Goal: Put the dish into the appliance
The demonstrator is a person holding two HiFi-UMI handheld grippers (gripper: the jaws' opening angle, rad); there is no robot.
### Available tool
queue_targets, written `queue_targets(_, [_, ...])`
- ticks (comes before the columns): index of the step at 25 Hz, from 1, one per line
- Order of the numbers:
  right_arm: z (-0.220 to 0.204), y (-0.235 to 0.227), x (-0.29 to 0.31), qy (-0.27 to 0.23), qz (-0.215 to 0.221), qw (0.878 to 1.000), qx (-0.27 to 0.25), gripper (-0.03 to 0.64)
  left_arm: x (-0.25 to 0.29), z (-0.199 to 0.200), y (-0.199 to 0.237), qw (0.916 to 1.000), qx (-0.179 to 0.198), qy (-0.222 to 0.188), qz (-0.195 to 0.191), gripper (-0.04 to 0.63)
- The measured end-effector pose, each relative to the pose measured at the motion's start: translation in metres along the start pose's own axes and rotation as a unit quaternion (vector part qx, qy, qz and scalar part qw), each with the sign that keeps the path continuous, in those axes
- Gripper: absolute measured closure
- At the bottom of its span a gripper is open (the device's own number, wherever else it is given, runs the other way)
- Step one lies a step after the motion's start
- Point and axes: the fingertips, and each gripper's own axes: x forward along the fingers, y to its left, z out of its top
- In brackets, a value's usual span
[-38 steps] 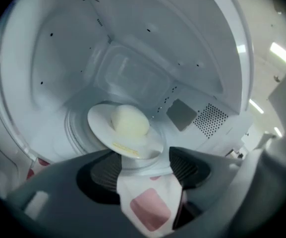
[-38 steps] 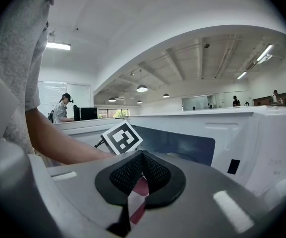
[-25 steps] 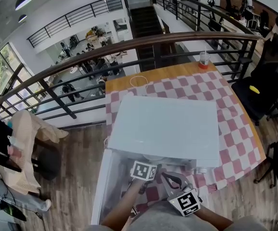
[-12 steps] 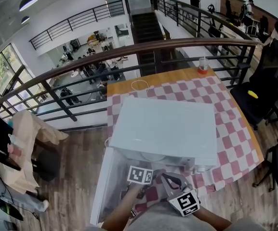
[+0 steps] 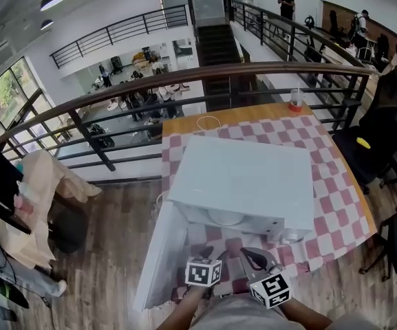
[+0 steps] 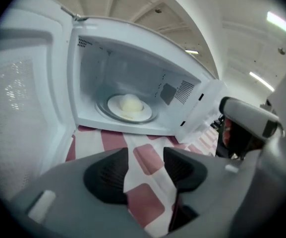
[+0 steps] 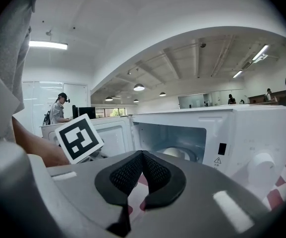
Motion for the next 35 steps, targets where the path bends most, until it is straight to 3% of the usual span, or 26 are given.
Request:
queue_targets(6, [0.002, 0.004, -0.006, -0.002, -0.002, 1.0, 0.004, 0.617, -0.036, 0.003, -0.008, 0.996, 0.004, -0.076, 0.048, 0.447])
queue_targets(10, [0.004, 0.01, -0.009, -0.003, 0.005, 1.0, -0.002, 0.618, -0.06, 0.005, -0.022, 0.989, 0.009, -0.134, 0.063, 0.58])
queue_targets(20, [-0.001, 0.012, -0.058, -0.008, 0.007, 1.0, 0.002, 0.618, -0.1, -0.005, -0.084, 0.9817, 0.026, -0.182, 0.05, 0.584])
queue_targets(35, [-0.032, 0.026, -0.175, -0.012, 0.002, 1.0, -0.017, 0.617, -0.141, -0.068, -0.18, 0.9745, 0.035, -0.211, 0.069, 0.584])
